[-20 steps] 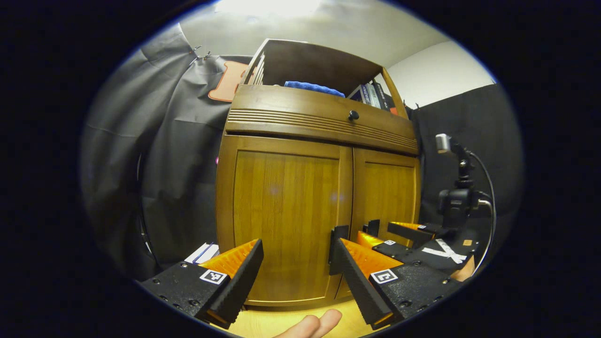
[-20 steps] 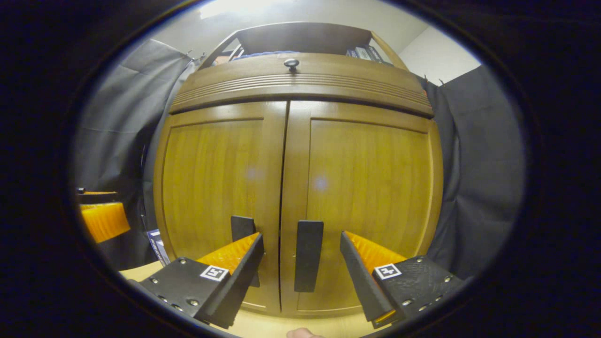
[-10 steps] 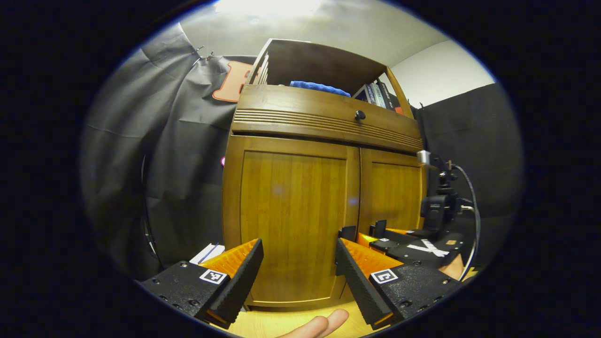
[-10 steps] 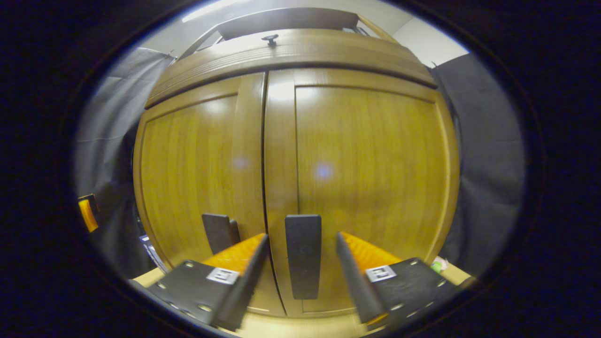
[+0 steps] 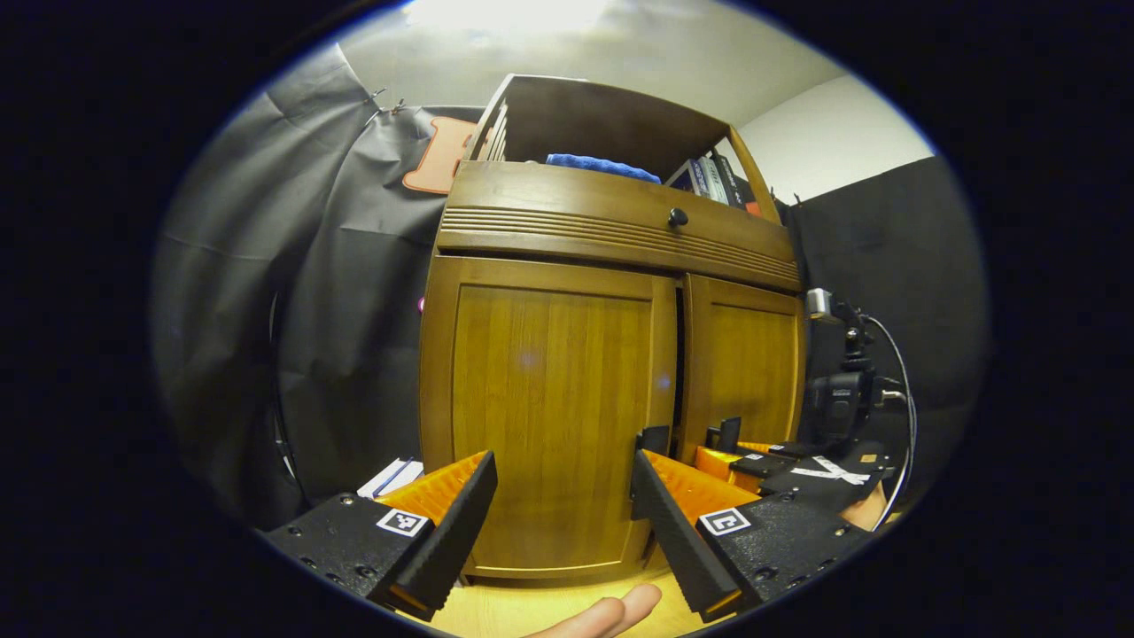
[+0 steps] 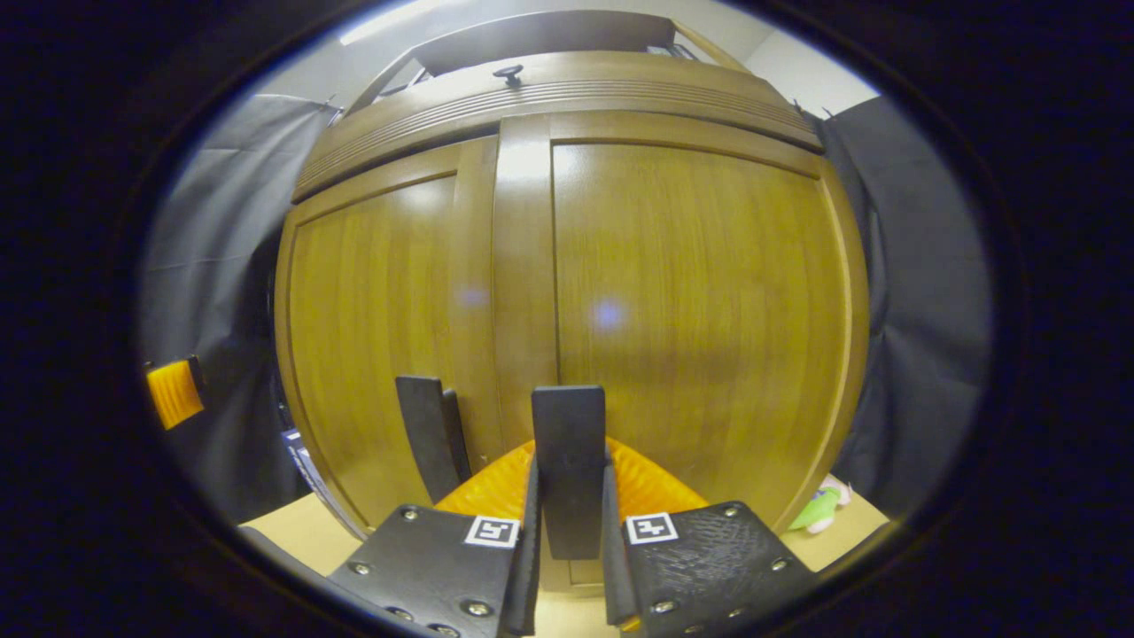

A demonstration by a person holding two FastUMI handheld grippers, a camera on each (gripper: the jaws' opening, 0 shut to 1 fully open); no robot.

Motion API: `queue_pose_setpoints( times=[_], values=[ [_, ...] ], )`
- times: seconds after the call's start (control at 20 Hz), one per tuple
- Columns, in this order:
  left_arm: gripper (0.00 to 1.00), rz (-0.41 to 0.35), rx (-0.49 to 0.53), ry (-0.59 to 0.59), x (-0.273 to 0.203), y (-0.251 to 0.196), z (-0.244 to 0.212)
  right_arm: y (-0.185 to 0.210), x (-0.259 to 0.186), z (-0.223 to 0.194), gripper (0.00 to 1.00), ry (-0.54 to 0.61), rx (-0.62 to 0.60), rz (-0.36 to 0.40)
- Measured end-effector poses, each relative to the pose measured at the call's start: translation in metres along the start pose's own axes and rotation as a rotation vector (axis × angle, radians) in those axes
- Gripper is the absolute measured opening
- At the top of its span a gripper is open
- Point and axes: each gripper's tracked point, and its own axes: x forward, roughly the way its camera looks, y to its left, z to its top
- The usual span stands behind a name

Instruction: Open the right door of the double-door shoe cabinet with the right hand, and open the left door with the left hand.

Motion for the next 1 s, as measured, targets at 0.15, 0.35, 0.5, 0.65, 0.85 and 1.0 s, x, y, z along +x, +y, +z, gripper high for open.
queue_pose_setpoints(
  times=[0.15,0.35,0.5,0.65,0.85,1.0],
  values=[
    [0.92,0.001,0.001,-0.001,-0.001,-0.001,0.000,-0.001,-0.012,-0.002,0.30,0.011,-0.002,0.020],
    [0.92,-0.005,0.007,-0.005,0.000,-0.002,0.000,-0.004,-0.035,-0.011,0.30,0.031,-0.021,0.039],
    [0.95,-0.003,0.007,0.006,0.002,-0.001,-0.003,-0.006,-0.043,-0.012,0.30,0.032,-0.002,0.046],
    [0.92,-0.003,0.006,0.018,0.005,0.000,-0.006,-0.027,-0.034,-0.011,0.02,0.021,0.008,0.002],
    [0.92,0.004,0.007,0.012,0.006,0.003,-0.004,-0.014,-0.035,-0.012,0.10,0.006,0.061,0.048],
    [0.93,0.001,0.007,0.015,0.009,0.004,-0.005,-0.012,-0.026,-0.004,0.24,-0.043,0.007,0.017]
  ],
)
